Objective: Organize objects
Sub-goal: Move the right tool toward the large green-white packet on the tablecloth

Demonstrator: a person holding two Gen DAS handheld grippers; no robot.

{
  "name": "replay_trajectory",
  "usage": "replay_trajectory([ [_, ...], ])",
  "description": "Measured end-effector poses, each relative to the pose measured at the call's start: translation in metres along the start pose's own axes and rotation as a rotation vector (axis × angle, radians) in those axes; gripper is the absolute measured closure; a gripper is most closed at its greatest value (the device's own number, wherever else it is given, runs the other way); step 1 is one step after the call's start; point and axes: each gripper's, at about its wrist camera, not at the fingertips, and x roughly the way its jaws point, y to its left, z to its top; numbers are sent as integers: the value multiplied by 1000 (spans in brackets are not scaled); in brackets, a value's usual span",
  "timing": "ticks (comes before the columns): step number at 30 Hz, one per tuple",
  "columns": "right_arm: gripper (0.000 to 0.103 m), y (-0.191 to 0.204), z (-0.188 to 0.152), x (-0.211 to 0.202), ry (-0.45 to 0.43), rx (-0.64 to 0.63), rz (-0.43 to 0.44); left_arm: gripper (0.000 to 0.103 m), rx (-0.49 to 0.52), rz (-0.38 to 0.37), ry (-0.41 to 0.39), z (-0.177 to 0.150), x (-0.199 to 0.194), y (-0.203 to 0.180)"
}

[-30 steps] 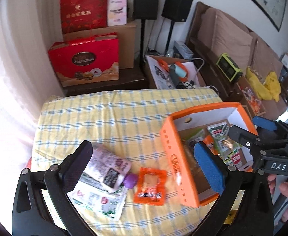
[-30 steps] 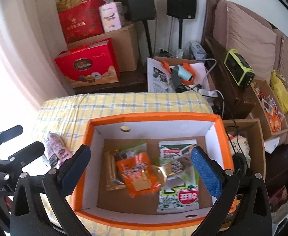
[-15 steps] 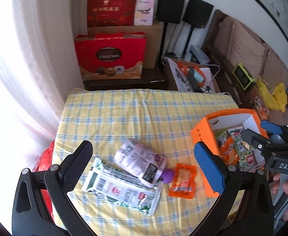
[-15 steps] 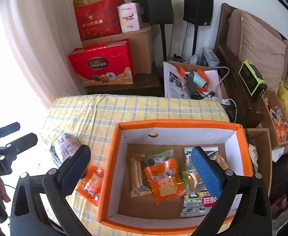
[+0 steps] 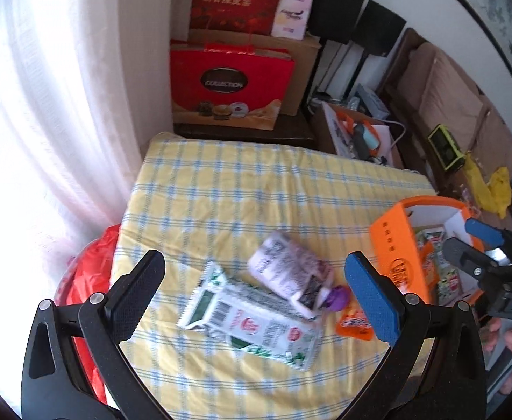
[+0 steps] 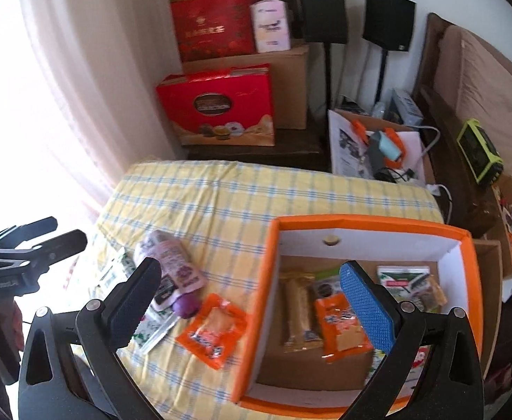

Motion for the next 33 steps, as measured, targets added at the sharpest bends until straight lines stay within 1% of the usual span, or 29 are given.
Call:
replay_trajectory([
  [4,2,13,-1,9,10,-15,23,0,5,31,8,-7,3,14],
  [5,6,16,-2,11,12,-16,32,1,3,34,12,-9,4,17],
  [6,14,18,-3,12,15,-17,43,2,0,35,12,-11,4,22],
  [8,23,25,-4,18,27,-24,57,4,-9,38,6,-14,5,27],
  [11,23,35,-5,25,46,-48,87,5,-30,26,12,-21,7,36],
  [15,23,48,-10,34,69,-71,98,7,-34,27,30,-26,14,42],
  [19,26,55,-14,48,100,-81,109,7,-37,26,50,-31,22,47],
  [22,31,59,-18,59,126,-84,131,7,-40,24,59,-34,26,50],
  [24,36,62,-21,65,145,-93,141,7,-43,23,62,-34,27,52],
  [26,39,64,-24,72,164,-105,137,7,-53,14,61,-35,28,54],
  [33,39,71,-35,92,228,-135,115,7,-48,-2,85,-42,36,54],
])
